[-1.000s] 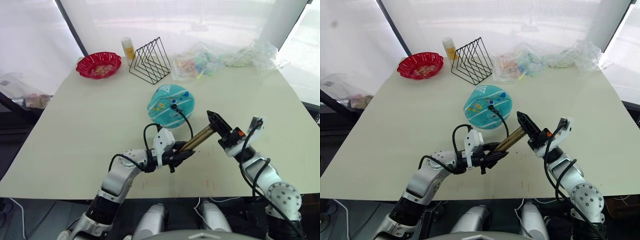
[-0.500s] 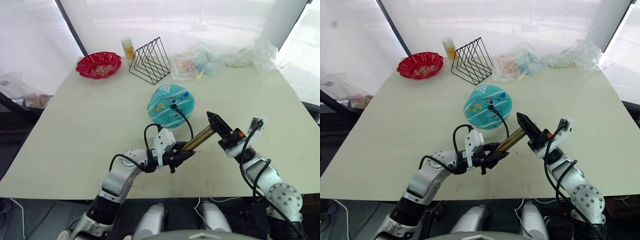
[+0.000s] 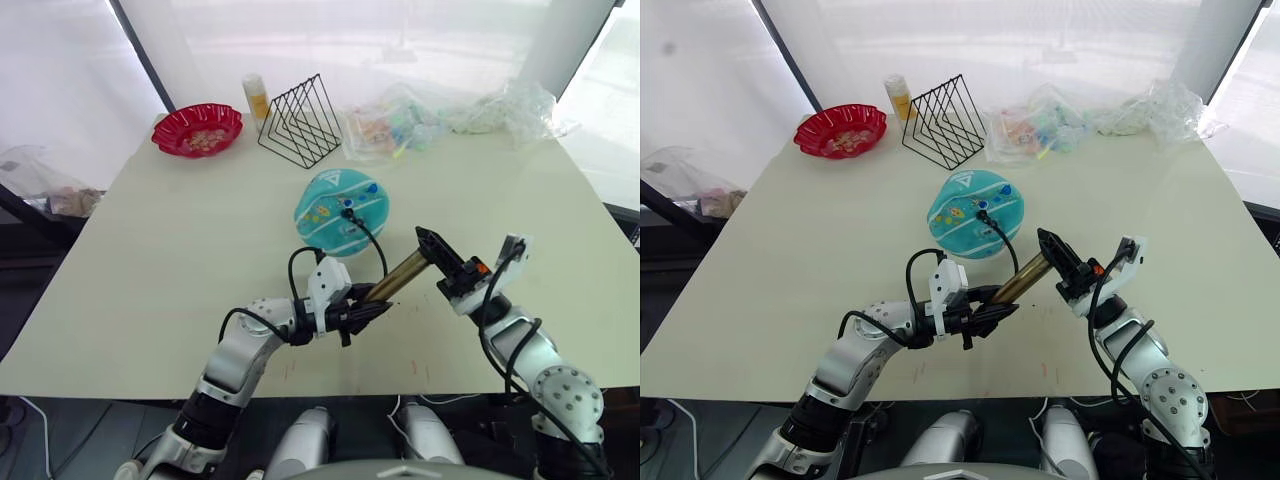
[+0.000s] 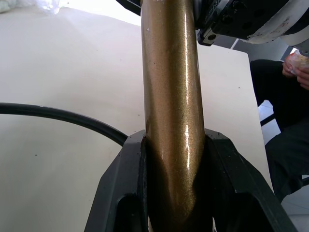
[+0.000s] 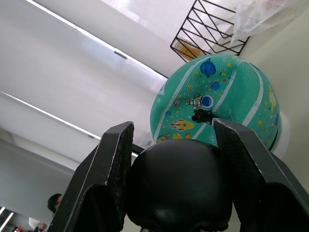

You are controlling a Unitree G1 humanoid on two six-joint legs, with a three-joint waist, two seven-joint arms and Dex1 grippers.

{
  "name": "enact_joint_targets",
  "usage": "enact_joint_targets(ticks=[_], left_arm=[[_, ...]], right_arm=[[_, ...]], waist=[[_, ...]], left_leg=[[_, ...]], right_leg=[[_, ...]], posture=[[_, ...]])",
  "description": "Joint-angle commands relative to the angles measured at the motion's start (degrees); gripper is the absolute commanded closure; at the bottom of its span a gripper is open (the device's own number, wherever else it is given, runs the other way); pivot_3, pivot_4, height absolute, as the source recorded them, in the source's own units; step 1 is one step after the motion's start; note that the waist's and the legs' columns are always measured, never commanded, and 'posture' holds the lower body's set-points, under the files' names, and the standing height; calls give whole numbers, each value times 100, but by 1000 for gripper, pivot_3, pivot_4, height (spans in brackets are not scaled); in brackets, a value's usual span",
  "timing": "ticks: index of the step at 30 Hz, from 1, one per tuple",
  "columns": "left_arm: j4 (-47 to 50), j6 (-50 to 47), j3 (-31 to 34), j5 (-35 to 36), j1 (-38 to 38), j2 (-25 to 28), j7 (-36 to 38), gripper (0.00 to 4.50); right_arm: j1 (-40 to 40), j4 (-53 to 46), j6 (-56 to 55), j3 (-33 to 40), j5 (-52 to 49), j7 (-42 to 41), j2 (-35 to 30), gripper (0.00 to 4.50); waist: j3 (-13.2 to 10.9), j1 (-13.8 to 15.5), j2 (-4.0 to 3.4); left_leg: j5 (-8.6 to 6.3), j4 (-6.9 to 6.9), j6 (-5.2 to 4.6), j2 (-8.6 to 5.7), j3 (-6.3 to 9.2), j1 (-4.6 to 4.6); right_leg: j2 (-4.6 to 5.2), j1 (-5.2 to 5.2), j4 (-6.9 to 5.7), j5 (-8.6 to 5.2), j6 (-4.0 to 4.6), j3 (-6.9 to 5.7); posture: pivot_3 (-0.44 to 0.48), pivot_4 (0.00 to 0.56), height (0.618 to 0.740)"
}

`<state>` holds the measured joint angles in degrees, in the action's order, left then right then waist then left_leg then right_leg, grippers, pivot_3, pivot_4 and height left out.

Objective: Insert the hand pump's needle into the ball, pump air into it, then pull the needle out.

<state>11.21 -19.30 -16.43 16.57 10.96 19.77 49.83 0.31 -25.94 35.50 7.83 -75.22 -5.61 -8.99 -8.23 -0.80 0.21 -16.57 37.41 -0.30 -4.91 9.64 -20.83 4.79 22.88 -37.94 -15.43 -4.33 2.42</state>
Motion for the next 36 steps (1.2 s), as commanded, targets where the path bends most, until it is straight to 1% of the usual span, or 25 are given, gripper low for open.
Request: enact_joint_targets(ticks=[1,2,4,5,6,9,12,16,18,20,22,25,29,31,36], left_arm=[[177,-189,26,168,-5,1,-9,3465],[177,-197,38,171,-1,-2,-27,3465],[176,-214,95,185,20,10,-66,2422],[179,-225,119,205,29,24,-59,2050],[182,-231,186,251,44,55,-38,1583],[201,-233,370,418,97,230,151,19],[206,-232,414,488,114,307,231,19],[169,-548,545,935,244,941,1115,19],[-59,-628,416,760,433,1194,1274,19],[-212,-661,299,665,562,1273,1363,19],[-291,-721,254,705,615,1258,1453,19],[-702,-430,-26,364,767,1204,1588,19],[-1452,54,-383,25,1130,921,1863,19],[-1702,174,-433,-71,1256,780,1884,19],[-2390,536,-592,-232,1563,404,2162,19]], right_arm=[[82,-276,-88,-22,35,-133,-12,2397],[89,-277,-90,-24,44,-128,-8,2397],[114,-295,-107,-17,80,-121,-12,2397],[125,-306,-114,-14,106,-128,-23,2397],[137,-326,-130,-9,190,-162,-65,2397],[182,-412,-122,-29,514,-348,-299,2397],[189,-435,-134,-55,638,-443,-386,2397],[353,-640,-161,-153,1213,-869,-830,2397],[442,-730,-187,-260,1520,-1001,-1020,2397],[504,-795,-230,-347,1694,-1087,-1085,2397],[537,-848,-245,-402,1798,-1166,-1109,2397],[625,-974,-292,-534,2043,-1396,-1212,2397],[756,-1093,-345,-774,2495,-1709,-1433,2397],[764,-1110,-375,-789,2517,-1753,-1397,2397],[819,-1273,-636,-993,2967,-2226,-1551,2397]], waist=[[0,0,0],[0,0,0],[0,-2,0],[0,-3,0],[0,-2,0],[-1,-1,-1],[-1,0,-1],[-4,-15,-4],[-5,-10,-7],[-6,0,-8],[-6,-3,-7],[-7,-3,-6],[-10,3,-4],[-10,2,-3],[-11,-6,-1]], left_leg=[[0,0,0,0,0,0],[0,0,-1,0,0,0],[0,0,-1,0,0,0],[0,0,-1,0,0,0],[-1,0,-1,0,0,0],[0,0,0,0,0,-1],[0,0,0,0,1,-1],[0,-1,1,0,-1,-2],[0,-1,-1,0,-1,-2],[-1,-2,-1,0,3,-1],[0,-1,-1,0,6,-2],[10,-1,16,0,3,-7],[10,-1,17,-1,3,-8],[10,-1,17,-1,5,-8],[11,0,18,0,3,-13]], right_leg=[[0,0,0,0,0,0],[0,0,0,0,0,0],[0,0,0,0,0,0],[0,0,0,0,0,0],[-1,0,0,0,0,0],[-1,1,0,0,0,-1],[-2,1,0,0,0,-2],[-1,2,1,0,0,-1],[-3,3,0,0,0,-2],[-5,2,0,0,0,-6],[-6,1,0,0,0,-7],[-3,3,7,0,0,-3],[-4,4,7,0,0,-5],[-4,4,5,0,0,-8],[-3,9,6,0,0,-5]], posture=[[0,150,740],[0,150,740],[0,150,740],[0,150,740],[0,150,740],[0,150,740],[0,150,740],[0,150,740],[0,150,740],[0,150,740],[0,150,740],[0,150,740],[0,150,740],[0,150,740],[0,150,740]])
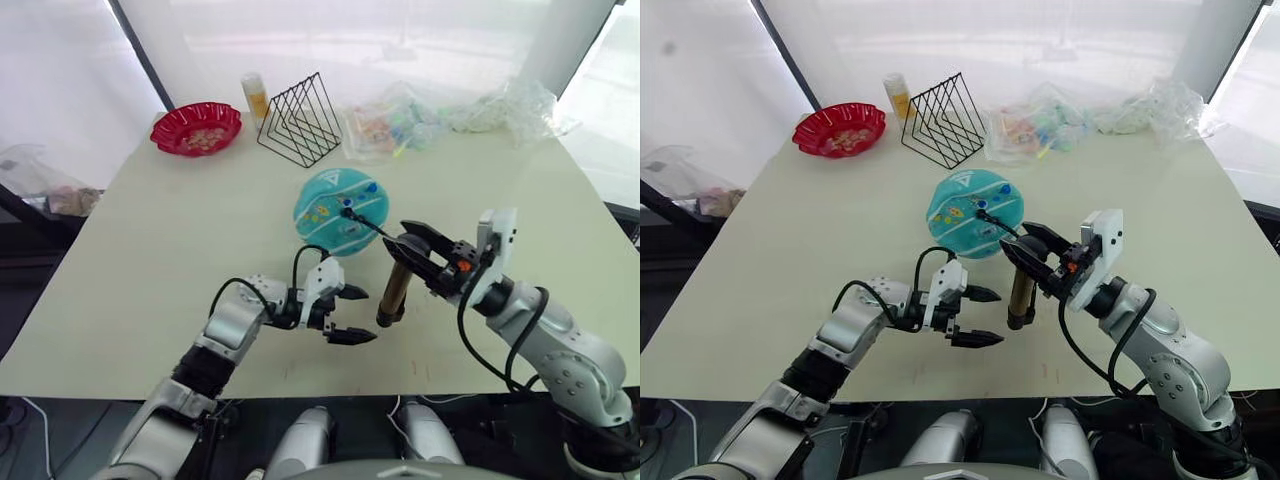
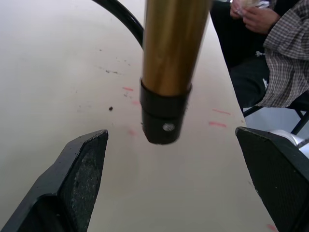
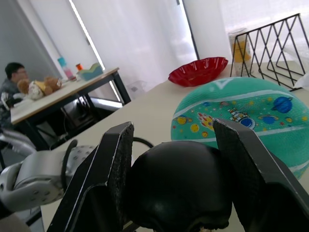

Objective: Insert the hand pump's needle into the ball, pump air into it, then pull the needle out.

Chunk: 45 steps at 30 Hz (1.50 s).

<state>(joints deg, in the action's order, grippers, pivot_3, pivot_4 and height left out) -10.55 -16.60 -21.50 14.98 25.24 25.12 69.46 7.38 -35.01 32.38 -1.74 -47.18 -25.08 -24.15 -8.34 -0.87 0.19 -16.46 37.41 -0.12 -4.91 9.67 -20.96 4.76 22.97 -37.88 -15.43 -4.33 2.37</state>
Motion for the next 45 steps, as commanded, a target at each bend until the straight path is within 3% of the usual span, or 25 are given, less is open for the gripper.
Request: enact_joint_targets(ticks=[1,8,23,25,27,28,29,32,33,45], left_arm=[[-314,332,-92,-88,191,-197,248,19],[-853,619,-86,-200,430,-437,505,19],[-1262,1031,71,-407,538,-746,302,19],[-1287,1085,108,-433,544,-780,240,253],[-1294,1115,160,-438,537,-822,180,922],[-1284,1121,177,-441,526,-836,175,1509],[-1277,1126,183,-449,517,-843,185,1740],[-1252,1131,177,-461,488,-843,202,3148],[-1258,1156,167,-479,475,-842,220,3386],[-1680,1771,-4,-909,419,-1045,44,3387]], right_arm=[[123,-396,-363,-61,211,-346,-45,2397],[167,-383,-541,-136,501,-665,-81,2397],[124,-420,-509,-139,599,-716,20,2397],[109,-431,-495,-142,597,-718,14,2397],[90,-444,-490,-146,598,-725,4,2397],[80,-451,-485,-149,601,-725,-1,2397],[76,-454,-478,-152,603,-727,-8,2397],[66,-468,-467,-152,602,-719,-11,2397],[70,-466,-461,-148,604,-715,-14,2397],[51,-434,-433,24,557,-651,-131,2397]], waist=[[0,3,0],[-3,-4,5],[-5,5,8],[-5,4,9],[-5,0,9],[-5,1,9],[-5,3,9],[-5,4,8],[-5,5,9],[-5,3,9]], left_leg=[[0,0,0,0,0,-1],[1,4,2,0,1,-18],[2,7,2,-1,1,-22],[2,8,2,-1,1,-22],[2,8,2,-1,1,-22],[2,8,2,-1,1,-22],[2,8,2,-1,1,-22],[2,9,2,-1,1,-22],[2,9,2,-1,1,-22],[2,10,2,-2,1,-22]], right_leg=[[0,2,0,0,0,0],[-1,19,-6,0,0,-1],[0,20,-7,1,1,-1],[0,20,-7,1,0,-1],[0,20,-7,1,0,-1],[0,20,-7,1,0,-1],[-1,20,-8,1,0,-1],[0,20,-8,1,0,-1],[0,20,-8,1,0,-1],[0,20,-8,1,1,-1]], posture=[[0,150,740],[0,150,740],[0,150,740],[0,150,740],[0,150,740],[0,150,740],[0,150,740],[0,150,740],[0,150,740],[0,150,740]])
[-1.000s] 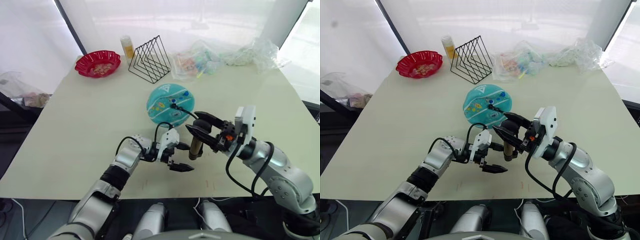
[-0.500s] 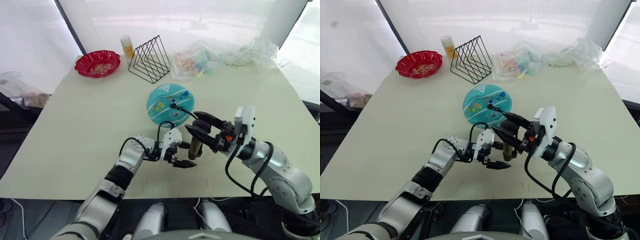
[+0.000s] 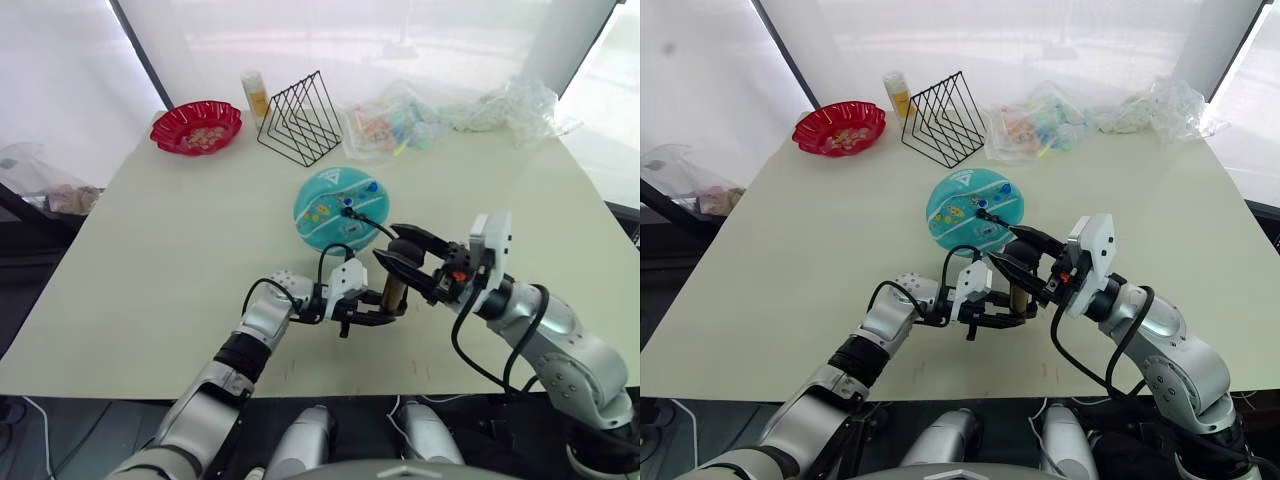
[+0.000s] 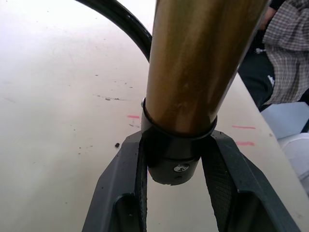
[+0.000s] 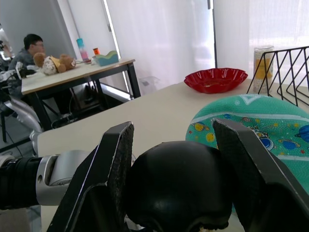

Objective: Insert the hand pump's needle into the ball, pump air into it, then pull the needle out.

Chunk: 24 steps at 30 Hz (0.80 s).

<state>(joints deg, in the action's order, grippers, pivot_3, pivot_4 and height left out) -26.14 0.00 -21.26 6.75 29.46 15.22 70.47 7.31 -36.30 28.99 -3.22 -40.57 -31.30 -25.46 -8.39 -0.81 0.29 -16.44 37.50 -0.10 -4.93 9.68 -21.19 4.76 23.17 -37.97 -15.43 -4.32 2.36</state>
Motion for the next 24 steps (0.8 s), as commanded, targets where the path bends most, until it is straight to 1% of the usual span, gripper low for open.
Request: enact_joint_targets(ticks=[1,5,9,12,19,24], left_arm=[[-177,125,-17,-79,-4,-102,-72,3387],[-811,535,-183,-374,-3,-458,-334,3387],[-1335,919,-258,-669,115,-594,-520,3387],[-1596,1006,-239,-719,169,-716,-600,3387],[-1883,1143,-272,-875,196,-781,-640,3387],[-2092,1160,-367,-1050,210,-767,-685,3387]], right_arm=[[53,-296,-102,188,-97,-37,-20,2397],[-206,-147,-290,346,209,-235,-311,2397],[-228,-122,-351,562,184,-263,-384,2397],[-280,-88,-392,660,218,-333,-447,2397],[-383,-88,-421,706,303,-408,-466,2397],[-299,-97,-408,792,241,-399,-419,2397]], waist=[[0,-3,0],[1,37,2],[-4,1,9],[-4,5,9],[-4,6,10],[-4,9,10]], left_leg=[[0,0,0,0,0,0],[0,3,0,-3,1,0],[0,8,0,-7,0,-4],[0,8,-1,-4,0,-1],[0,15,-1,-5,-1,-4],[0,26,-1,-5,0,-4]], right_leg=[[0,0,0,0,0,0],[2,-2,0,0,0,-3],[4,-1,0,1,-2,-3],[2,-1,-8,1,-1,-2],[3,-2,-6,1,-2,-2],[2,-4,-10,2,-4,-3]], posture=[[0,150,740],[0,150,740],[0,150,740],[0,150,740],[0,150,740],[0,150,740]])
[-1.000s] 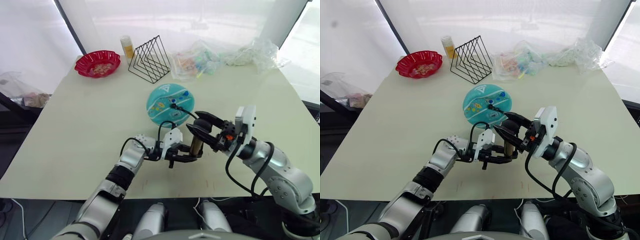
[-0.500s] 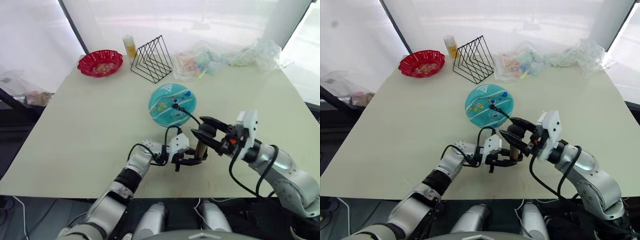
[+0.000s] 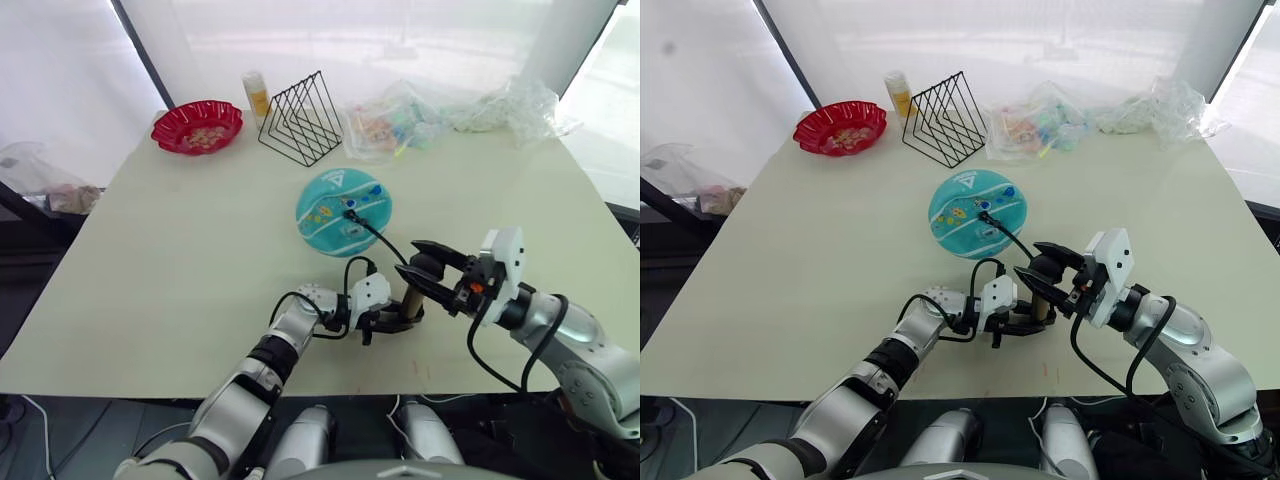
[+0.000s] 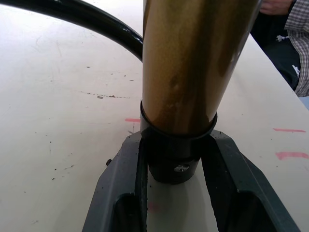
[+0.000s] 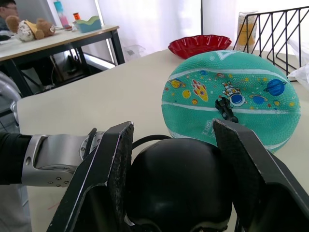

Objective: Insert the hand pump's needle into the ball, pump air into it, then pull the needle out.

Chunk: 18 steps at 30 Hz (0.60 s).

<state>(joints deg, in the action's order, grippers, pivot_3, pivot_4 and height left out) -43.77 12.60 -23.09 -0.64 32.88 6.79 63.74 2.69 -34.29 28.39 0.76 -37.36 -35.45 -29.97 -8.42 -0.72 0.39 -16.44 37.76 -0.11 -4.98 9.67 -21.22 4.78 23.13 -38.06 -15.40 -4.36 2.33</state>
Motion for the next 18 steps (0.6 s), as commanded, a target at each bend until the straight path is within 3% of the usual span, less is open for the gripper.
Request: enact_joint_targets(ticks=[1,18], left_arm=[[-363,-87,-195,-338,-131,74,-20,3387],[-709,-281,-290,-474,-192,54,45,3387]], right_arm=[[182,-301,-345,413,-88,8,24,2397],[1151,-225,191,1452,-1225,299,-610,2397]], waist=[[0,-1,0],[2,5,3]], left_leg=[[0,4,0,0,0,0],[-4,32,-6,-1,6,2]], right_leg=[[0,-1,-1,1,-1,0],[0,-23,3,5,-8,-7]], posture=[[0,150,740],[0,150,740]])
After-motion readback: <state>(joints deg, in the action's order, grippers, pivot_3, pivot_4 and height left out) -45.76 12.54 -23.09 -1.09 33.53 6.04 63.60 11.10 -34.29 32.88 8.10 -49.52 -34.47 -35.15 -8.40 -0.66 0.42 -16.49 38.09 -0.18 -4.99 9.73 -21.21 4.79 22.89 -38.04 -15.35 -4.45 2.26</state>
